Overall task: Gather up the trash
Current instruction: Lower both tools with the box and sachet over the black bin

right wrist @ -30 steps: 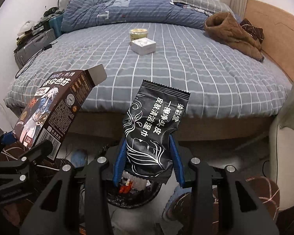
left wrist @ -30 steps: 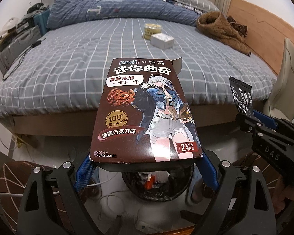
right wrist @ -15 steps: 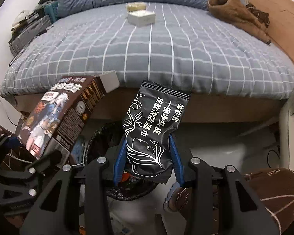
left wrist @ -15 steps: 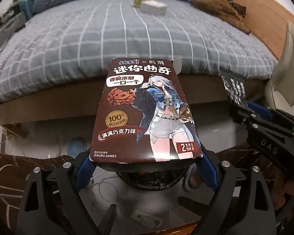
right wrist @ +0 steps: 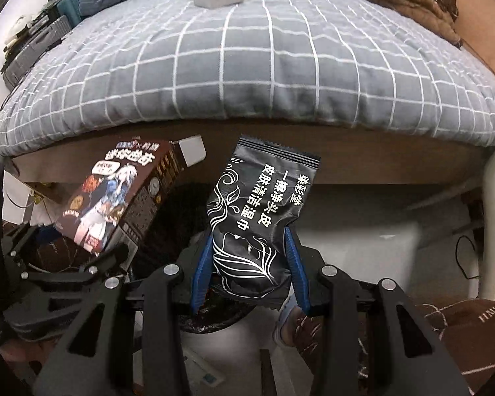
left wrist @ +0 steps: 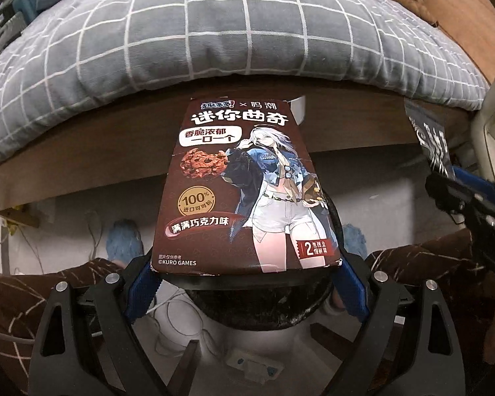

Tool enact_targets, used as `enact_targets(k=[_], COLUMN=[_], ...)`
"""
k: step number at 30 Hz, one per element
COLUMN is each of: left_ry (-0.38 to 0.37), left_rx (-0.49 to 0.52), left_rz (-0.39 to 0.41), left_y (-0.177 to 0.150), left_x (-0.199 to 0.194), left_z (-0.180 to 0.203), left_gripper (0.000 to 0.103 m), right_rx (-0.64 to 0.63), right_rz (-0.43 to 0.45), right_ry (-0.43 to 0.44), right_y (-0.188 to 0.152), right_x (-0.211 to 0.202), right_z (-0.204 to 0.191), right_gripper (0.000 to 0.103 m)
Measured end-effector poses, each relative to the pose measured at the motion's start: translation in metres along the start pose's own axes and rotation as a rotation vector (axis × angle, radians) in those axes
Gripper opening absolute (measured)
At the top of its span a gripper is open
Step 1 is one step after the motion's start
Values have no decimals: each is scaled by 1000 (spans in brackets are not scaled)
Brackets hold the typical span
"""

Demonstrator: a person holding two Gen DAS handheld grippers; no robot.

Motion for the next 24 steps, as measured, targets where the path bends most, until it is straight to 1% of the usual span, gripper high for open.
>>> enact_targets(k=[4, 7, 11, 14, 19, 24], left_ry=[-7, 9, 7, 18, 27, 43], left_rx=[-19, -10, -28, -50, -104, -124], left_rz=[-2, 12, -1, 30, 59, 82], left_y=[-1, -3, -2, 2, 3, 5], left_x=[6, 6, 7, -6, -18, -29], left_z=[-2, -4, -14, -27, -53, -76], left_gripper=[90, 97, 97, 97, 97, 97], right_rx=[-3, -17, -31, -54, -85, -123], right_rz=[-17, -26, -34, -35, -38, -55], right_ry=[2, 3, 17, 31, 55, 76], right_y=[-2, -2, 4, 7, 9, 9], right_x=[7, 11, 16, 18, 20, 31], right_z=[0, -4, -15, -30, -56, -81], right_gripper=[40, 40, 40, 40, 40, 40])
Point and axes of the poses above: each gripper's, at about its wrist camera, not at the fingertips, and x roughly the way its jaws point, z to its right, y to its top, the point moved 4 cm from there along x, roughly the way its jaws point, and after that the axes turned 7 degrees about x, right-handed, at the moved point
